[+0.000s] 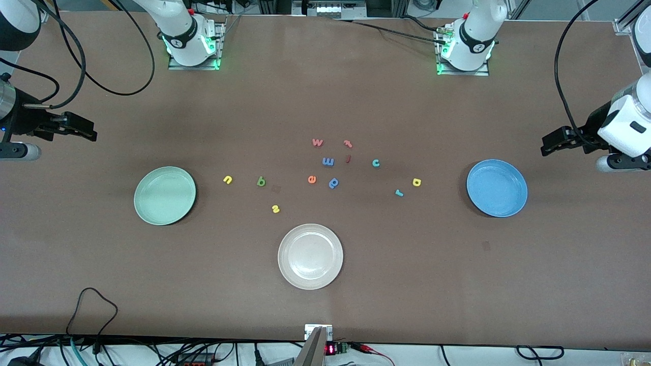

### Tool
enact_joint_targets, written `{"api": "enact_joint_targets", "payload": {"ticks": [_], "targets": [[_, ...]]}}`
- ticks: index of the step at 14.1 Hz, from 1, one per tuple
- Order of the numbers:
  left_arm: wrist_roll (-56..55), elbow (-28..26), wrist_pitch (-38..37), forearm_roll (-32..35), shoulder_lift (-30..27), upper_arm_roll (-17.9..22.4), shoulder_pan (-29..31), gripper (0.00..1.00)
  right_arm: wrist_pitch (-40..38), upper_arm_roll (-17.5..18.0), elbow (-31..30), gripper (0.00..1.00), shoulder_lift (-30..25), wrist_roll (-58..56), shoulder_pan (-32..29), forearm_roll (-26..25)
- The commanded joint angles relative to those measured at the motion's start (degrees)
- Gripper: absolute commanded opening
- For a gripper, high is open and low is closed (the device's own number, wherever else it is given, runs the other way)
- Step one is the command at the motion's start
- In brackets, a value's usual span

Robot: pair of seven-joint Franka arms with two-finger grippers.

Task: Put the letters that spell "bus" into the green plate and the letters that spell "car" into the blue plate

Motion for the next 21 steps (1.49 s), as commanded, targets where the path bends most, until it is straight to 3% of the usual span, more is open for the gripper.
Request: {"api": "enact_joint_targets", "payload": {"ticks": [1, 5, 10, 12, 14, 17, 21], "targets": [[0.3, -2.0, -0.1, -0.7, -2.0, -0.1, 0.3, 1.0, 1.8, 0.5, -1.0, 1.0, -1.1, -0.7, 0.0, 0.4], [0.6, -2.1, 0.0, -0.7, -0.6, -0.2, -0.4, 1.0, 2.2, 0.5, -1.1, 1.0, -1.1, -0.5, 0.0, 0.4], [1.0, -0.9, 0.9, -0.7, 7.8, -2.3, -3.4, 1.0, 2.2, 0.8, -1.1, 1.0, -1.0, -0.3, -0.7, 0.4], [0.9, -0.2, 3.2, -0.8, 12.7, -2.5, -6.6, 0.87, 2.5, 3.1, -1.1, 1.0, -0.9, -0.2, -2.3, 0.3], [0.0, -0.1, 7.7, -1.3, 17.1, -2.6, -10.1, 0.85, 2.6, 5.3, -1.1, 1.0, -0.8, -0.1, -4.2, 0.3], [-2.1, 0.0, 16.7, -1.5, 25.1, -2.5, -14.8, 0.83, 2.5, 5.4, -1.1, 1.0, 0.1, -0.2, -3.8, 0.3], [-12.7, -0.1, 21.5, -1.4, 30.2, -2.5, -19.5, 0.66, 2.1, 5.5, -1.5, 1.0, 3.8, -0.8, 0.1, -0.5]]}}
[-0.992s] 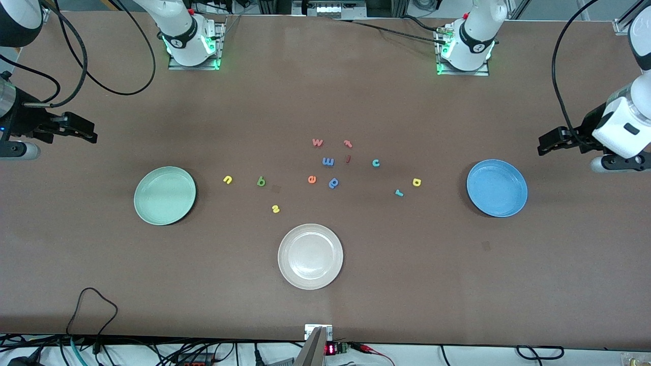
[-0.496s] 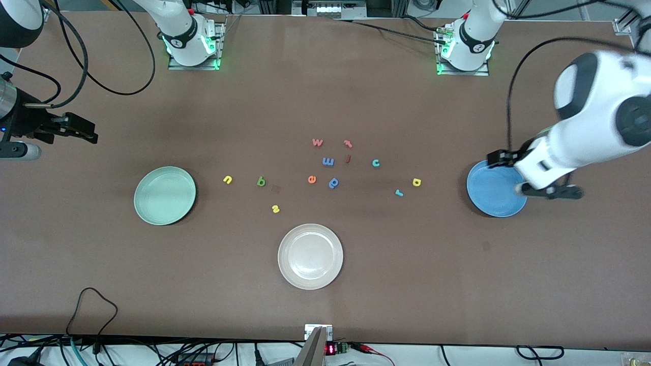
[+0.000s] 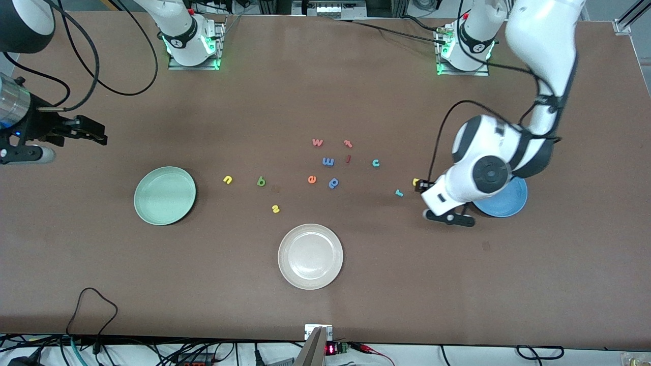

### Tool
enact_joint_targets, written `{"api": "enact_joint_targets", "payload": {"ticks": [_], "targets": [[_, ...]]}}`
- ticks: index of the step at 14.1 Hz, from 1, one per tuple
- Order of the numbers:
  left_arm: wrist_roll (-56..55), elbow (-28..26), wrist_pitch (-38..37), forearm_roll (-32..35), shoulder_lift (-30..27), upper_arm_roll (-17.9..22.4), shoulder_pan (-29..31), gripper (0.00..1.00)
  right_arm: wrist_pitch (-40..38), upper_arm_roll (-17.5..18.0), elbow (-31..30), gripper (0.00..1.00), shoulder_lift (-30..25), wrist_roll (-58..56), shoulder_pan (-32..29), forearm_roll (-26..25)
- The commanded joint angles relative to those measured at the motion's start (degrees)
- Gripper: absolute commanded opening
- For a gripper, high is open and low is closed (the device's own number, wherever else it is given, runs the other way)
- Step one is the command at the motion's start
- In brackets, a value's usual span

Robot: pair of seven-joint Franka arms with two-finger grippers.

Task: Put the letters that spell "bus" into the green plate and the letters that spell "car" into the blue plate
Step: 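Grasp the cyan letter with the left gripper while the right gripper reaches the yellow u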

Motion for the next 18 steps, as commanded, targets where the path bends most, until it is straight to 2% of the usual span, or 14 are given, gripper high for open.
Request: {"api": "enact_joint_targets", "payload": {"ticks": [1, 3, 5, 9, 12, 14, 18], "targets": [[-7.0, 1.9, 0.8, -1.1, 2.8, 0.4, -2.2, 0.66, -0.1, 0.6, -0.4, 1.0, 3.0, 0.0, 3.2, -0.5], [-14.6, 1.9, 1.8, -1.0, 4.2, 0.3, -3.2, 0.63, 1.6, 0.6, -0.9, 1.0, 7.0, 0.9, 5.3, 0.1], [-18.3, 1.8, 3.7, -0.6, 5.0, 0.4, -4.6, 0.63, 10.0, 0.8, -7.9, 1.0, 7.2, 3.8, 6.6, 0.3], [-27.8, 1.8, 8.4, -0.5, 8.1, 0.4, -4.6, 0.59, 23.5, 0.8, -18.0, 1.0, 7.6, 16.8, 10.4, 0.0], [-33.1, 1.7, 8.8, -0.3, 8.7, 0.4, -5.0, 0.55, 35.1, 0.8, -25.5, 1.0, 8.8, 27.5, 12.6, -0.2], [-33.1, 1.4, 8.7, -0.3, 9.0, 0.4, -5.0, 0.52, 39.4, 0.8, -27.8, 1.0, 10.2, 33.2, 13.9, -0.1], [-34.9, 0.9, 8.1, -0.4, 9.0, 0.4, -5.0, 0.48, 42.4, 0.8, -28.0, 1.0, 14.2, 40.7, 16.1, -0.3]]}}
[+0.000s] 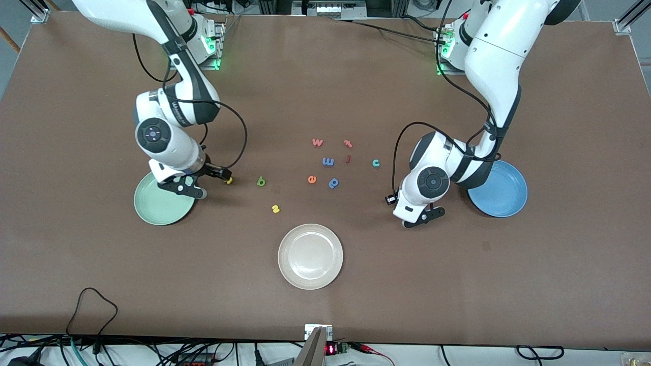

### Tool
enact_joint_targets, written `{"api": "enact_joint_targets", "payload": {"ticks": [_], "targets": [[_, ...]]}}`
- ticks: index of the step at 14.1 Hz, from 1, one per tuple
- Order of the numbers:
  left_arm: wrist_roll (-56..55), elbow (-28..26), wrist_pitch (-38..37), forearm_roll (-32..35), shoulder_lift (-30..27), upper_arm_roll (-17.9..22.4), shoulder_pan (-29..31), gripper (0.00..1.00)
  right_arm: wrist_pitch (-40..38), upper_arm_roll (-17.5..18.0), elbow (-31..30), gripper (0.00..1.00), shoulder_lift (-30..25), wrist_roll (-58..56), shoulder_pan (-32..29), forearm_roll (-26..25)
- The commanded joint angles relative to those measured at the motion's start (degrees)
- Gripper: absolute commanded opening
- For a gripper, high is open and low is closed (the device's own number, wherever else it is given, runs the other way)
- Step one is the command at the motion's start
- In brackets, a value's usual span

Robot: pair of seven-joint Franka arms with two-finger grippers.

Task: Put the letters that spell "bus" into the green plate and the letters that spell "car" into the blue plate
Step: 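Grasp the cyan letter with the left gripper while the right gripper reaches the yellow u, then place the cyan letter on the blue plate while the right gripper grasps the u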

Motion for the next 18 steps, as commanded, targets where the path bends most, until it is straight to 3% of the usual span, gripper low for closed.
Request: {"api": "enact_joint_targets", "payload": {"ticks": [1, 6, 11, 15, 18], "targets": [[-1.8, 0.5, -0.8, -0.3, 0.2, 0.4, -0.7, 0.46, 1.8, -0.1, -0.1, 1.0, 1.7, 3.9, 0.7, -0.3], [-1.1, 0.4, -0.8, -0.3, 0.2, 0.4, -0.7, 0.25, 9.7, -0.1, -3.6, 0.85, 3.8, 3.8, 1.1, -0.3], [-0.8, -0.1, -0.8, -0.3, 0.1, 0.4, -0.6, 0.01, 10.1, -0.1, -3.7, 0.71, 5.0, 4.0, 1.4, -0.2], [2.4, -0.1, -8.3, -0.2, -4.5, 0.4, 0.6, 0.01, 10.8, -0.1, -3.7, 0.65, 6.2, 4.0, 1.4, -0.2], [13.7, 0.2, -16.7, -0.3, -9.7, 0.6, 7.2, 0.01, 10.8, -0.1, -3.6, 0.59, 6.4, 3.9, 1.4, -0.2]]}}
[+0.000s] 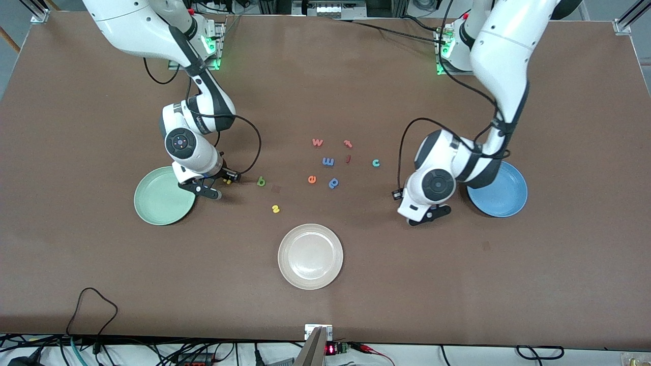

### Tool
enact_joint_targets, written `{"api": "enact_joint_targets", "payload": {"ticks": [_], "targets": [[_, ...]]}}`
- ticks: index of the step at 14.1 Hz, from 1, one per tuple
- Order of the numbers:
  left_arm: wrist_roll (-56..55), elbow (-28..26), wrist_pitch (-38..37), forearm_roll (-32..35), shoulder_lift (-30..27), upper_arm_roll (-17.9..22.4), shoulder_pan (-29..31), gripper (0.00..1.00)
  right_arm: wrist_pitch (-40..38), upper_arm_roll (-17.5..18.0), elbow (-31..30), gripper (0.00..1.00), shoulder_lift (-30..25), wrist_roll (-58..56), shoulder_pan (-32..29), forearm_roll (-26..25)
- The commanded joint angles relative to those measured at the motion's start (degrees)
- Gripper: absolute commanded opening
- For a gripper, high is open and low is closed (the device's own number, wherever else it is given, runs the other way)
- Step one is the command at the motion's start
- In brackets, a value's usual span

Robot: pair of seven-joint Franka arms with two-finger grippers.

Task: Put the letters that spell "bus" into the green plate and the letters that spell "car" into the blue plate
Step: 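Place the cyan letter on the blue plate while the right gripper grasps the u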

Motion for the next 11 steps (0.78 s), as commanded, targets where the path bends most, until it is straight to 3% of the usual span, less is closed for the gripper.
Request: {"api": "enact_joint_targets", "payload": {"ticks": [1, 5, 7, 11], "targets": [[12.6, -1.1, -7.3, -0.3, -6.4, -0.1, 7.6, 0.01, 1.0, -0.1, -0.4, 0.59, 0.2, 1.2, 0.5, -0.2], [32.1, -3.1, -9.4, 0.7, -7.3, 0.3, 19.5, 0.01, 1.0, -0.1, -0.4, 0.54, 0.3, 1.2, 0.9, -0.1], [36.5, -5.3, -7.6, 3.7, -7.0, 0.1, 23.0, 0.01, 1.0, -0.1, -0.4, 0.51, 0.3, 1.2, 1.0, -0.1], [37.0, -14.4, 6.7, 4.1, -6.3, 0.1, 23.6, 0.01, 1.0, -0.1, -0.4, 0.37, 0.3, 1.2, 1.1, -0.2]]}}
